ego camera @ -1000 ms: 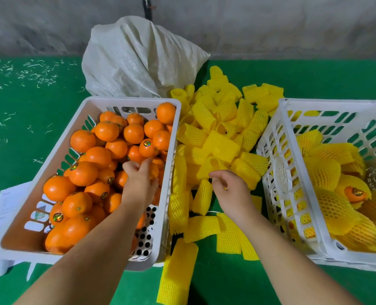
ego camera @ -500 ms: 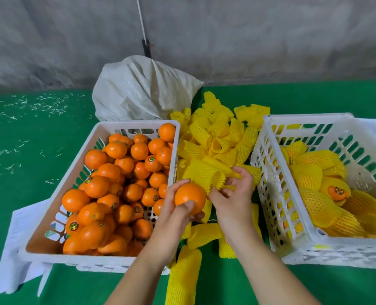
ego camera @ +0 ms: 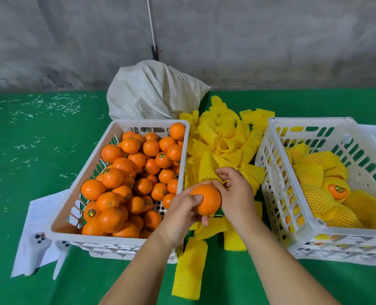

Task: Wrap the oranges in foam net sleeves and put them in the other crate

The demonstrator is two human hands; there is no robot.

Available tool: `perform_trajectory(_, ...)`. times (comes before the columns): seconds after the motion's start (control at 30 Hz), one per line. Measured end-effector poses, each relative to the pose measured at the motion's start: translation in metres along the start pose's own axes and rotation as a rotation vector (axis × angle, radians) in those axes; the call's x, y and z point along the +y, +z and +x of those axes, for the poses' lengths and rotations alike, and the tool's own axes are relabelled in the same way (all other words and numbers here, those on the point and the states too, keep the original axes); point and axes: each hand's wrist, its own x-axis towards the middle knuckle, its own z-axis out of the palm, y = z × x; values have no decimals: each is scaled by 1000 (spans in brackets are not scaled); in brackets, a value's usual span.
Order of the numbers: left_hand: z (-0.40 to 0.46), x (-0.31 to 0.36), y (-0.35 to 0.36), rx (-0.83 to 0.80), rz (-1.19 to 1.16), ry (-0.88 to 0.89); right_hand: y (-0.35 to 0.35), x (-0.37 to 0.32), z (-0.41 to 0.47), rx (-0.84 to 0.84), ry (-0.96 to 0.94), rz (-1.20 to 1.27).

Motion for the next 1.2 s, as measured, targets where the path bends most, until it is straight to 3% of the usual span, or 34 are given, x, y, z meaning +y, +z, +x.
perform_trajectory(0.27,6,-4,1,270,139,78,-9,0,-32,-2,-98,199)
perform_trajectory(0.4,5,-1,-1,164,136,131,3,-6,-51,22,-239,131)
perform_trajectory(0.57,3,-2,1,73,180,159,-2,-3,-38,14,-190,44)
perform_trajectory(0.77,1,-3,6,209,136,204,-14,-10,-29,-10,-193,-41)
perform_trajectory(0.97,5,-5,4,292,3,231,-13,-32,-46,-36,-355,-92)
perform_trajectory(1.1,0,-3,-2,113,-27,161,-5,-26,-50,-56,-271,-28)
perform_trajectory(1.2,-2,-3,-1,36,136,168,-10,-16,-42,-63,-181,9)
